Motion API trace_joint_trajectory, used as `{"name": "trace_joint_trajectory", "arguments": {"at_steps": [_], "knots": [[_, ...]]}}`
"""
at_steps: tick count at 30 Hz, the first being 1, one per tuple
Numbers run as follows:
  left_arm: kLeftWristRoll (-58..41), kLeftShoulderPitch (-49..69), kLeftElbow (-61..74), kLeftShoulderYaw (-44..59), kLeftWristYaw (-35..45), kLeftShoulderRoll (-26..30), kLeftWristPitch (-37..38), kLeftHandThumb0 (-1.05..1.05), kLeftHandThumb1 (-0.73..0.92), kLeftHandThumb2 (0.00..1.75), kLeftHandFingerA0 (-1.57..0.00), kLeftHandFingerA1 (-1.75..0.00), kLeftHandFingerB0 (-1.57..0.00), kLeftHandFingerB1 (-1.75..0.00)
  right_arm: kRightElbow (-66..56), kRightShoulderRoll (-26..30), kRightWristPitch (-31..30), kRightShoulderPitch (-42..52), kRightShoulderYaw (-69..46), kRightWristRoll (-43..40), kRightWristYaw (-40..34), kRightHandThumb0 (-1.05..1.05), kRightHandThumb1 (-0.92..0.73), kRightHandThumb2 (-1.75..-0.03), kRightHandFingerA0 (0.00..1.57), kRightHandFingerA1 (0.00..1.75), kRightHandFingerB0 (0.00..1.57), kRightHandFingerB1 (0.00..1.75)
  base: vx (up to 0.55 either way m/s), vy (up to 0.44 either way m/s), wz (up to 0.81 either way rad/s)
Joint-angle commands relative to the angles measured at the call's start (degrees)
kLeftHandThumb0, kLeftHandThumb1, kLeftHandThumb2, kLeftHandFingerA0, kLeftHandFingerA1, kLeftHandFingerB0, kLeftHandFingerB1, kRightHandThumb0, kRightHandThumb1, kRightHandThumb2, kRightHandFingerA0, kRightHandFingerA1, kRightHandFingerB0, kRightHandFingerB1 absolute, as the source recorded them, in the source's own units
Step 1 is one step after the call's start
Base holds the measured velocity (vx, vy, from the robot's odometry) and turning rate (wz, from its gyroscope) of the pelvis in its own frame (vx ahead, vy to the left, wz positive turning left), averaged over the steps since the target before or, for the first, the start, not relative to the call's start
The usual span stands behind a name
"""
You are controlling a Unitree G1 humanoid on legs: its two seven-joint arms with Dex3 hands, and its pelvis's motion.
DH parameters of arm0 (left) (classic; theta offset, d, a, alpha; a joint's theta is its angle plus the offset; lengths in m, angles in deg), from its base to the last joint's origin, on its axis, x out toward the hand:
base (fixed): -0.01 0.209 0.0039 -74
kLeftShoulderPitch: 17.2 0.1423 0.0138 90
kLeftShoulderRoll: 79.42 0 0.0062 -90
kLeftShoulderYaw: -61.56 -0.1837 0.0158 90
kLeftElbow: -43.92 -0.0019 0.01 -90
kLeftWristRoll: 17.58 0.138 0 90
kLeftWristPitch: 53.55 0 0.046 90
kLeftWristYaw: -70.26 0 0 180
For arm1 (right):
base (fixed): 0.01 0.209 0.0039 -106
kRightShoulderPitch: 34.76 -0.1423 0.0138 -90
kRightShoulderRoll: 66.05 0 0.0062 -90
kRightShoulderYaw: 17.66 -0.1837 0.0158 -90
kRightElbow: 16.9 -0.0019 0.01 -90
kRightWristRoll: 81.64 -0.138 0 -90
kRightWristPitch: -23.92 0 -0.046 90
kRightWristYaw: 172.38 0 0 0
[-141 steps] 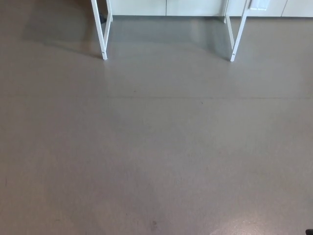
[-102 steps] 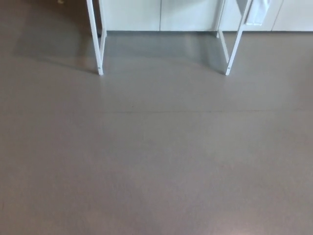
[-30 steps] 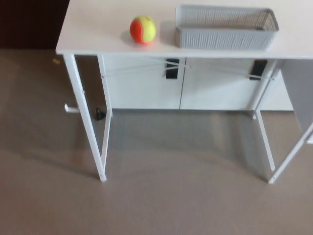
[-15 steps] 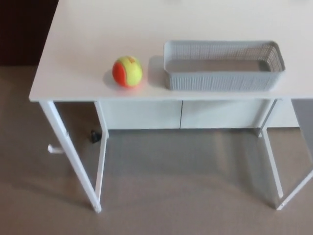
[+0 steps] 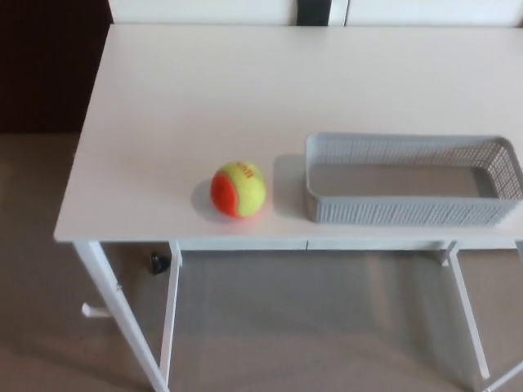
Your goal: The robot walk towards a table in front and uses its left hand to pickup a tennis ball on the left side and put it in a container on the right hand side
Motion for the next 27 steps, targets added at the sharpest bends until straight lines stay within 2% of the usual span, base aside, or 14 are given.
{"name": "trace_joint_trajectory", "arguments": {"at_steps": [1, 5, 9, 20, 21, 26, 27], "knots": [[0.1, -1.3, 0.2, -0.1, -0.6, 0.5, -0.5, -0.27, 0.59, 0.57, -0.39, -0.70, -0.24, -0.37, -1.2, 0.7, -1.4, -0.5, -0.4, -0.2, -0.3, -0.10, -0.47, -0.53, 0.68, 0.49, 0.52, 0.44, 0.18, -0.342, 0.36], [0.2, -0.6, 2.9, 0.0, -1.0, 0.8, -1.0, -0.27, 0.61, 0.58, -0.40, -0.69, -0.24, -0.36, -0.1, 0.6, -3.2, -2.9, 0.2, 1.1, -1.7, -0.10, -0.47, -0.53, 0.69, 0.48, 0.53, 0.43, 0.14, -0.229, 0.06], [-1.0, -1.1, 2.8, 0.7, -0.1, 0.4, -1.8, -0.25, 0.59, 0.57, -0.41, -0.67, -0.25, -0.36, 1.4, 0.1, -3.6, -4.5, -0.7, -1.1, 0.1, -0.12, -0.45, -0.54, 0.69, 0.50, 0.53, 0.44, 0.07, -0.057, -0.08], [0.3, -2.1, 4.3, -0.2, -1.0, 1.2, -3.1, -0.28, 0.59, 0.57, -0.41, -0.69, -0.25, -0.37, 2.4, -0.8, -3.6, -5.2, -2.2, -3.9, 2.6, -0.10, -0.47, -0.54, 0.69, 0.50, 0.53, 0.45, 0.06, 0.068, 0.00], [0.1, -2.6, 3.9, -0.3, -0.2, 1.3, -3.0, -0.25, 0.62, 0.58, -0.37, -0.72, -0.21, -0.38, 2.6, -0.6, -3.8, -5.6, -2.1, -3.5, 2.3, -0.10, -0.46, -0.53, 0.68, 0.49, 0.53, 0.43, 0.09, 0.117, 0.10], [-0.4, -3.7, 2.1, -0.3, 2.1, 1.8, -2.4, -0.25, 0.64, 0.58, -0.36, -0.69, -0.23, -0.41, 3.0, -0.4, -3.2, -5.0, -2.1, -3.0, 1.7, -0.13, -0.46, -0.54, 0.69, 0.50, 0.52, 0.44, 0.06, 0.018, 0.05], [0.4, -3.8, 2.4, -0.7, 1.3, 1.8, -1.9, -0.24, 0.64, 0.59, -0.38, -0.76, -0.24, -0.43, 2.3, -0.4, -3.3, -4.6, -2.1, -2.9, 1.6, -0.11, -0.47, -0.54, 0.68, 0.49, 0.52, 0.44, 0.04, -0.027, 0.07]]}}
